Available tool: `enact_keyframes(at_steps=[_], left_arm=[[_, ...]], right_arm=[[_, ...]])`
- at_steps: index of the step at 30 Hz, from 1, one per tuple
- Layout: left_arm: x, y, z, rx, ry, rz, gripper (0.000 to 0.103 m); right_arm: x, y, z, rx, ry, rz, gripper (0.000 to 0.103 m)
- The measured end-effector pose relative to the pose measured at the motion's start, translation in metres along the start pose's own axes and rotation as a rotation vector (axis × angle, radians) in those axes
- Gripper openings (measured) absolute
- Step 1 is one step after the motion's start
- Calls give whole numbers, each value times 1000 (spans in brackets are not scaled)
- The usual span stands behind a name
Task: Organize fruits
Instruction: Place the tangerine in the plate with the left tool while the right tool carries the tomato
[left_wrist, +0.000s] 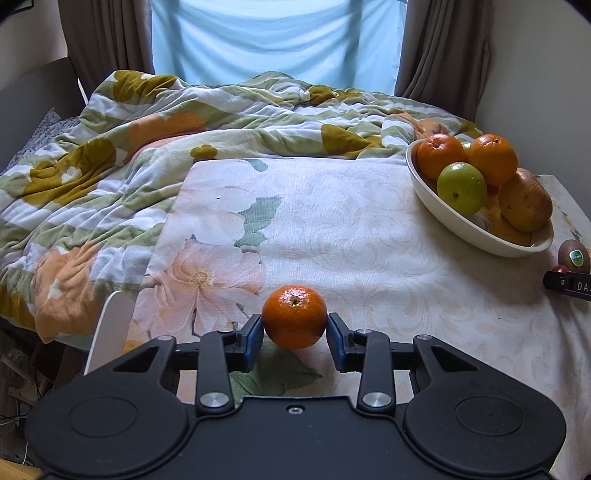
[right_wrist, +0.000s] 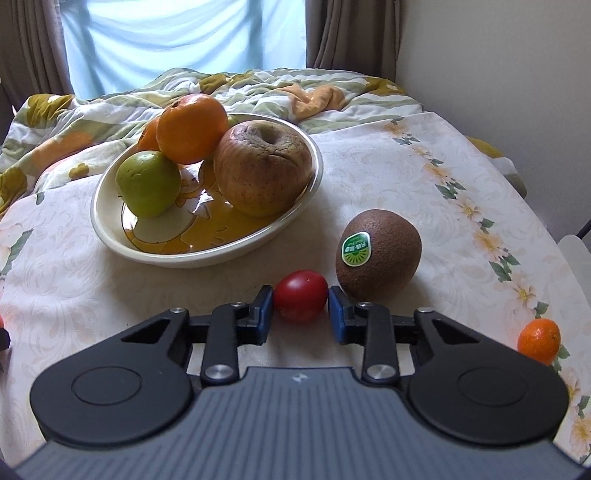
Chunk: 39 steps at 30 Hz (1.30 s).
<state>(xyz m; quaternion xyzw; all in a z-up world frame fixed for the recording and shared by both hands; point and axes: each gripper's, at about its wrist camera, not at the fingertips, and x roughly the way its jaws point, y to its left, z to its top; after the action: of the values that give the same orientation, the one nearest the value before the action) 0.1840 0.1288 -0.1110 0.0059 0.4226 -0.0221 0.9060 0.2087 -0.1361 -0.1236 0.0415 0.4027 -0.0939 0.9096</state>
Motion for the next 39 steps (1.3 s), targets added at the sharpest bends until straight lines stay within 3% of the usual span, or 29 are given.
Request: enact_keyframes(at_steps=[12,25,39], left_arm=[[-46,-14,-4,-25,-31,14,41],[-104,-68,15,-7,-97,-10,41],[-97,-133,52,59,-127,-77,41]], right_arm=[[-37,-6,4,-28,-26,74,47],[-82,-48,25,-101,-6,164,47],[-97,-83,69,-193,-47,234,47]])
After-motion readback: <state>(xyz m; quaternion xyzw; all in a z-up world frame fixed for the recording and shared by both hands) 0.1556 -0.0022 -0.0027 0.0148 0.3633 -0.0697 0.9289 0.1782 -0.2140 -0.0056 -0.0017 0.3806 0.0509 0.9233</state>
